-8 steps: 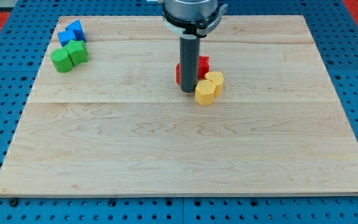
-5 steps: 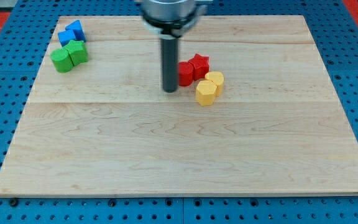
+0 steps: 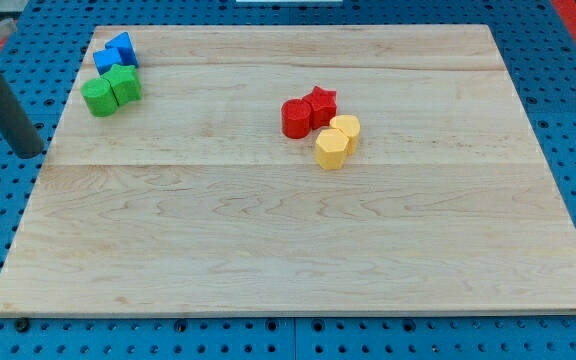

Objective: Point at the green circle

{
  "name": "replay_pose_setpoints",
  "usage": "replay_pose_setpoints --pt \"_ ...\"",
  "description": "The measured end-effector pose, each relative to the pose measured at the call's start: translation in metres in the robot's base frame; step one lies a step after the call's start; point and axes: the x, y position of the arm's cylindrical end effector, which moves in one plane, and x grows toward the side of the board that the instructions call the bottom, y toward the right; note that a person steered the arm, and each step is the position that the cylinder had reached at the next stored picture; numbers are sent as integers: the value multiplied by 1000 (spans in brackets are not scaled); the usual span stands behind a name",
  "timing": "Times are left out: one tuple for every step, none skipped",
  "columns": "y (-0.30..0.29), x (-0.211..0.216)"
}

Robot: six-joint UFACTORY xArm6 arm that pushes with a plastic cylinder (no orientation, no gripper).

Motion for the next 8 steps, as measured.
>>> replay_pose_setpoints --pt "-1 -1" --pt "9 -19" --pt "12 -45" --pt "12 -47" --pt "20 -48" --pt "20 -52" --pt "20 -58" --pt "19 -63"
